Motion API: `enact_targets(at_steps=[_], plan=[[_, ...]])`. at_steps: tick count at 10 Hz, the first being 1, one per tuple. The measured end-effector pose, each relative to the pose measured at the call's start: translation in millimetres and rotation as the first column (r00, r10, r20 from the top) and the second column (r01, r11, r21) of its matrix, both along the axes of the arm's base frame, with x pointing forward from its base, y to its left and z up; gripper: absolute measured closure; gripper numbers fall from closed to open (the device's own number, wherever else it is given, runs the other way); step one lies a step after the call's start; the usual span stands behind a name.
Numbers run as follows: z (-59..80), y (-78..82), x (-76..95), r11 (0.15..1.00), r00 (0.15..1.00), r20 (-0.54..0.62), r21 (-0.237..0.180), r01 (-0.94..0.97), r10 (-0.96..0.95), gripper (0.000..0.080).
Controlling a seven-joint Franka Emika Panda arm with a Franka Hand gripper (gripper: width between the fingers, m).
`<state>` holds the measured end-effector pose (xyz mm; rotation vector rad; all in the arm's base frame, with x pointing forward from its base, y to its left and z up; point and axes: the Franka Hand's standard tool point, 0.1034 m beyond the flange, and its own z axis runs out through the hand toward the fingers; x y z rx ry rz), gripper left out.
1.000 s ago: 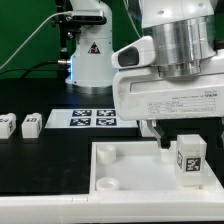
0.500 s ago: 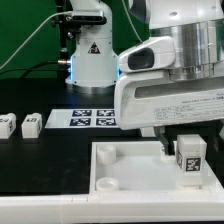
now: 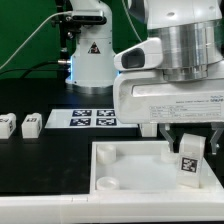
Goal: Assemble one leg
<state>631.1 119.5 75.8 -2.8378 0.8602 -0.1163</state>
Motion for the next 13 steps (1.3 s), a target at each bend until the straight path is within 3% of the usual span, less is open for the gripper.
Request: enact_targets(at_steps=[3, 5, 6, 7, 8, 9, 10, 11, 13], plan=[[-2.3, -1.4, -1.3, 0.891, 0.895, -0.106, 0.101, 0.443, -0.433, 0.0486], [-3.0, 2.5, -2.9, 0.801, 0.806, -0.154, 0.107, 0.588, -0.571, 0.0486], [-3.1, 2.6, -3.0, 0.802, 0.807, -0.154, 0.107, 0.588, -0.570, 0.0487], [-3.1, 2.6, -3.0, 0.833, 0.838, -0.140, 0.108, 0.542, -0.527, 0.0487], [-3.1, 2.6, -3.0, 0.846, 0.851, -0.134, 0.108, 0.522, -0.508, 0.0385], [-3.3, 2.7, -4.3, 0.927, 0.929, -0.099, 0.088, 0.365, -0.356, 0.0246], [-2.7, 3.9, -5.6, 0.989, 0.989, -0.068, 0.047, 0.137, -0.134, 0.0180], [-2.2, 4.0, -5.8, 0.999, 0.998, -0.050, 0.012, -0.030, 0.030, 0.0156], [-2.3, 2.4, -5.8, 0.970, 0.970, -0.027, -0.019, -0.244, 0.243, 0.0151]])
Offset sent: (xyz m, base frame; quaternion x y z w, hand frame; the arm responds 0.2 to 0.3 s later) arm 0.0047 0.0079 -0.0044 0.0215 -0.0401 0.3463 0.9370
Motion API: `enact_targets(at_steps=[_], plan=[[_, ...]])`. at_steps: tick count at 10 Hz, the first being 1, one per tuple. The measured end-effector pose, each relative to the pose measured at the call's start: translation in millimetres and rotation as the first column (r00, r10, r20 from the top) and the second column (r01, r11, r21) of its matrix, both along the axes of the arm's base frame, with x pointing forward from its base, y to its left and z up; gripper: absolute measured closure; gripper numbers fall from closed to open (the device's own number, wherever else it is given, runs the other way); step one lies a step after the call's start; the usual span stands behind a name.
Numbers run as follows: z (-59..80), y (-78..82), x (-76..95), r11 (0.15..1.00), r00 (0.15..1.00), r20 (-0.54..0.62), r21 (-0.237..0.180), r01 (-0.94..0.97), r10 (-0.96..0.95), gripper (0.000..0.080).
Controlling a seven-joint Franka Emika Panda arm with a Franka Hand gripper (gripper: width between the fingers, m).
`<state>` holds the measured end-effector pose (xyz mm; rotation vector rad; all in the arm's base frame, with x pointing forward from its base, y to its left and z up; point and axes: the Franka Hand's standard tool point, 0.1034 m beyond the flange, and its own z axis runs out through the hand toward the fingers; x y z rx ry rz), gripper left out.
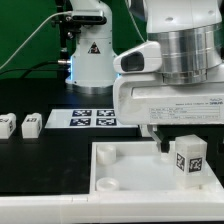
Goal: Assemble one leg
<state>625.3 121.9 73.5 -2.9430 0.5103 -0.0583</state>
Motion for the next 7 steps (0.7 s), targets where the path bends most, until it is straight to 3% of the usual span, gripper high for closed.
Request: enact_targets(at_steps=[2, 4, 6, 7], plan=[[-0.9, -1.9, 0.2, 0.971, 0.971, 0.029, -0.026, -0.239, 0.239, 0.0150], [-4.1, -1.9, 9.7, 0.783, 0.786, 0.039, -0.131, -0.608, 0.617, 0.0150], [-4.1, -0.4, 9.6, 0.793, 0.796, 0.038, -0.132, -0.595, 0.604, 0.0150], [-4.1, -0.9, 9.7, 0.793, 0.797, 0.038, -0.132, -0.594, 0.603, 0.0263]])
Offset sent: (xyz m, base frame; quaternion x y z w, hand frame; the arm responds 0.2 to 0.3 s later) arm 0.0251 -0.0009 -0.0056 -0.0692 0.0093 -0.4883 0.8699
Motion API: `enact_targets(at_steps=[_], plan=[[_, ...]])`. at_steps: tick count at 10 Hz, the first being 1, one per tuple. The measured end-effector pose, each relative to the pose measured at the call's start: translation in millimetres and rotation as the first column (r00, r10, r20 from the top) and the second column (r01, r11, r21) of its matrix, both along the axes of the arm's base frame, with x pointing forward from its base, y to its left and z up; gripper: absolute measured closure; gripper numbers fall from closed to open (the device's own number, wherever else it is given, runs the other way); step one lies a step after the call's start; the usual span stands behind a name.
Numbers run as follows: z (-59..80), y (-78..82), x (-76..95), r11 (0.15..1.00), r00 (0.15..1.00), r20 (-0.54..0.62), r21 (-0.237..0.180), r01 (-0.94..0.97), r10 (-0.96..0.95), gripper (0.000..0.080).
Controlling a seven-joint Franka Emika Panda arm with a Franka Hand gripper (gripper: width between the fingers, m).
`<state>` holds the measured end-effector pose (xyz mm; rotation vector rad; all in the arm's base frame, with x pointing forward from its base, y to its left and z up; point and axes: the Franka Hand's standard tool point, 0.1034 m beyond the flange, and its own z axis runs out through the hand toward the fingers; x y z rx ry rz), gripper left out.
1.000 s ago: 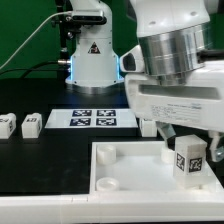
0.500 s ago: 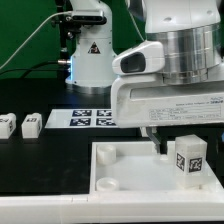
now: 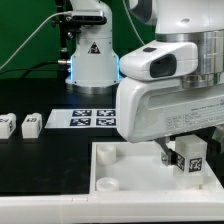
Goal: Assemble one leg
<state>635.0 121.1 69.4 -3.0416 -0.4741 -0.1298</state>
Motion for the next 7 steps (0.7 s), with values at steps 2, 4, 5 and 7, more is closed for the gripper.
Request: enact_targets(at_steps=[2, 4, 5, 7], plan=[[0.0, 1.7, -0.3, 0.982, 0.983, -0.018, 0.021, 0.185, -0.185, 0.0446], [-0.2, -0.5, -0.1, 0.932, 0.932, -0.035, 0.028, 0.361, -0.360, 0.0504], [-0.2, -1.1, 0.0, 0.897, 0.897, -0.044, 0.032, 0.441, -0.439, 0.0504], [-2.1, -3.9, 1.1, 0.740, 0.741, -0.078, 0.046, 0.671, -0.667, 0.0504]])
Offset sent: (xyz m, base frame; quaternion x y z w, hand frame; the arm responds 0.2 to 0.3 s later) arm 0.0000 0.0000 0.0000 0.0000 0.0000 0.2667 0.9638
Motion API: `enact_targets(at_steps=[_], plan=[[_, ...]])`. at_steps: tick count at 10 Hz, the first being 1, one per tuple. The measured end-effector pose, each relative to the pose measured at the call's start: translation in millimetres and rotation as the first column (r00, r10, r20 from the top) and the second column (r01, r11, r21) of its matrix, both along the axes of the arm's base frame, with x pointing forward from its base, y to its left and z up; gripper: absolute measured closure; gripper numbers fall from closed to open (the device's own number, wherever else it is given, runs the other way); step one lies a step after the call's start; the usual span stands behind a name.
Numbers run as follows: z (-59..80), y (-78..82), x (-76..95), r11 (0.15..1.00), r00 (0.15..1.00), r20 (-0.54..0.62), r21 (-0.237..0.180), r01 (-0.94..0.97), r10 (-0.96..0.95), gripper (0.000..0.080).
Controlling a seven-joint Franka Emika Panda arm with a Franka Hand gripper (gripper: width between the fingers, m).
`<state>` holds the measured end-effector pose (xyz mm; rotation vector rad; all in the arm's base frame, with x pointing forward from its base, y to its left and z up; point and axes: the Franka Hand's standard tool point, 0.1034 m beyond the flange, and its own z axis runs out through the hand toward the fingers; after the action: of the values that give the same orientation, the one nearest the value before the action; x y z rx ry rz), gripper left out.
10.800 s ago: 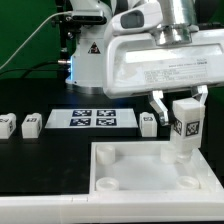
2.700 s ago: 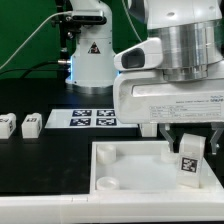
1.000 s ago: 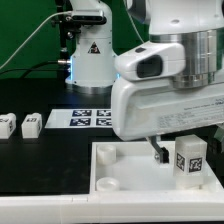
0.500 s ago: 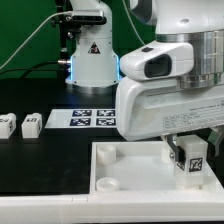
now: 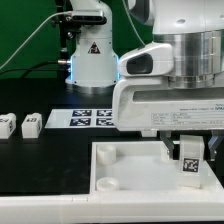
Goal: Assemble one leg
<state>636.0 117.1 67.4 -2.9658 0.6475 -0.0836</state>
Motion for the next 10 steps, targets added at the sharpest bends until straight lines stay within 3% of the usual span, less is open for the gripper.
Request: enact_targets(at_steps=[2, 3, 5, 8, 10], plan=[[-0.7, -4.3, 0.3, 0.935, 0.935, -0.045, 0.042, 0.353, -0.351, 0.0504], [-1.1, -4.9, -0.9, 0.861, 0.863, -0.086, 0.069, 0.504, -0.498, 0.0503], [-1.8, -2.6, -3.5, 0.691, 0.694, -0.156, 0.082, 0.718, -0.703, 0.0503], [-1.8, 2.0, -4.0, 0.449, 0.452, -0.213, 0.069, 0.891, -0.866, 0.0503], [-2.3, 2.1, -4.2, 0.488, 0.492, -0.205, 0.074, 0.870, -0.846, 0.0503]])
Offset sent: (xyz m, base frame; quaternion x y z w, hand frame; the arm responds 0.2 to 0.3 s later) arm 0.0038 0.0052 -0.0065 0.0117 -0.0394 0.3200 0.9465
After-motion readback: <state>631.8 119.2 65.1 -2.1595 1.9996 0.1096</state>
